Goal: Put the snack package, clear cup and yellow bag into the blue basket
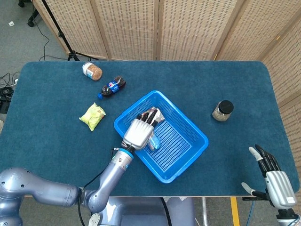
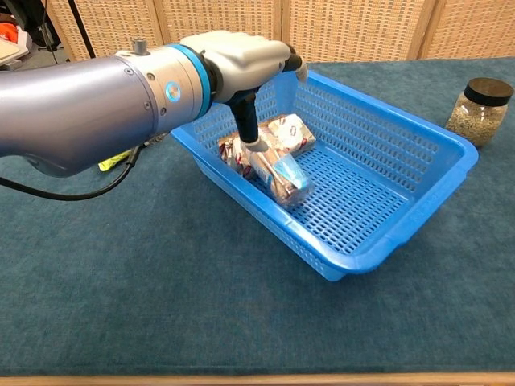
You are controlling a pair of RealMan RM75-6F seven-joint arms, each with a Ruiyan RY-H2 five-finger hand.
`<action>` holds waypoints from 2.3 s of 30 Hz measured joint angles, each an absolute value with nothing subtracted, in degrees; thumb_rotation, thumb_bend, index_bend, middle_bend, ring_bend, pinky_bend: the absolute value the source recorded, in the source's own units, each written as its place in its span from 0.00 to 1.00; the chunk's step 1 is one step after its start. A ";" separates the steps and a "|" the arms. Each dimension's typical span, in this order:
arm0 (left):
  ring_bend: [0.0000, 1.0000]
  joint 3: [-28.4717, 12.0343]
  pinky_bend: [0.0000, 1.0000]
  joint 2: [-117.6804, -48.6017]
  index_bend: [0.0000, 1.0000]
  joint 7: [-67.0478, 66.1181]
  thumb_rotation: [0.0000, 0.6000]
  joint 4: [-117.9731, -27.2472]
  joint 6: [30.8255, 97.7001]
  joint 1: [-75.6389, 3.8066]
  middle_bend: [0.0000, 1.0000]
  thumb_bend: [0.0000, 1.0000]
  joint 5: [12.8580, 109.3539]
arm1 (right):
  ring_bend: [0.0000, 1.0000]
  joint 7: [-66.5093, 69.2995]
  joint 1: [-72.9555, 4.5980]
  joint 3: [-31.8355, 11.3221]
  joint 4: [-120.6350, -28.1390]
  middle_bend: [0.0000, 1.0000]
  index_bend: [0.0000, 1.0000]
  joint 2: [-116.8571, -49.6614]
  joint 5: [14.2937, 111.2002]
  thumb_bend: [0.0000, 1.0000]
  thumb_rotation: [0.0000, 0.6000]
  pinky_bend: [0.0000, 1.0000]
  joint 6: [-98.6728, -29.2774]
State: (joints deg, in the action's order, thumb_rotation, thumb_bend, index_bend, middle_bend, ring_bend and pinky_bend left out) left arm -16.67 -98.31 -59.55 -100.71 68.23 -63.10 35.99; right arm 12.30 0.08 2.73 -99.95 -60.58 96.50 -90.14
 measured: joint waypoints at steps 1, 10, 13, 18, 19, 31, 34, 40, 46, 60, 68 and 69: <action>0.07 -16.63 0.17 -97.91 0.03 -60.18 1.00 -101.12 67.92 -63.41 0.00 0.18 34.76 | 0.00 12.25 0.07 2.74 -99.96 0.00 0.00 -60.59 96.50 0.21 1.00 0.06 -90.11; 0.03 -15.95 0.12 -91.96 0.03 -58.13 1.00 -104.00 68.66 -62.18 0.00 0.16 35.00 | 0.00 11.28 0.16 2.72 -100.13 0.00 0.00 -60.76 96.52 0.21 1.00 0.06 -90.08; 0.03 -15.74 0.12 -88.42 0.03 -56.59 1.00 -105.26 68.86 -60.91 0.00 0.16 35.47 | 0.00 10.81 0.17 2.75 -100.24 0.00 0.00 -60.85 96.62 0.21 1.00 0.06 -90.03; 0.02 -15.31 0.12 -81.77 0.00 -54.43 1.00 -106.93 68.65 -58.76 0.00 0.13 35.47 | 0.00 9.42 0.18 2.92 -100.57 0.00 0.00 -61.10 97.08 0.21 1.00 0.06 -89.90; 0.02 -15.03 0.12 -80.02 0.00 -54.00 1.00 -107.25 68.50 -58.18 0.00 0.13 35.42 | 0.00 9.09 0.18 2.96 -100.64 0.00 0.00 -61.18 97.17 0.21 1.00 0.06 -89.84; 0.02 -9.62 0.12 -69.44 0.00 -48.62 1.00 -103.72 63.04 -52.94 0.00 0.14 33.08 | 0.00 5.44 0.12 3.30 -101.31 0.00 0.00 -62.19 97.67 0.21 1.00 0.06 -88.99; 0.02 -8.59 0.12 -69.64 0.00 -47.06 1.00 -100.18 61.51 -52.32 0.00 0.14 33.48 | 0.00 4.57 0.13 3.32 -101.46 0.00 0.00 -62.45 97.63 0.21 1.00 0.06 -88.84; 0.02 -6.73 0.12 -72.18 0.00 -44.29 1.00 -92.75 57.68 -51.62 0.00 0.15 34.03 | 0.00 3.61 0.00 3.28 -101.46 0.00 0.00 -62.90 97.15 0.21 1.00 0.06 -88.13; 0.02 -5.42 0.12 -77.17 0.00 -42.73 1.00 -85.47 52.88 -52.10 0.00 0.16 34.14 | 0.00 3.45 -0.13 3.03 -101.26 0.00 0.00 -63.07 96.39 0.21 1.00 0.06 -87.79; 0.02 -3.58 0.12 -86.57 0.00 -44.70 1.00 -75.45 48.27 -55.40 0.00 0.17 31.29 | 0.00 4.32 -0.28 2.52 -100.57 0.00 0.00 -63.02 94.69 0.21 1.00 0.06 -87.18; 0.05 -3.09 0.12 -88.62 0.10 -45.98 1.00 -72.00 47.66 -56.32 0.00 0.18 29.39 | 0.00 4.26 -0.48 2.30 -100.25 0.00 0.00 -63.19 93.96 0.21 1.00 0.06 -86.59; 0.08 -3.04 0.12 -88.86 0.15 -46.06 1.00 -71.51 47.52 -56.36 0.00 0.19 29.06 | 0.00 4.16 -0.50 2.30 -100.25 0.00 0.00 -63.22 93.94 0.21 1.00 0.06 -86.54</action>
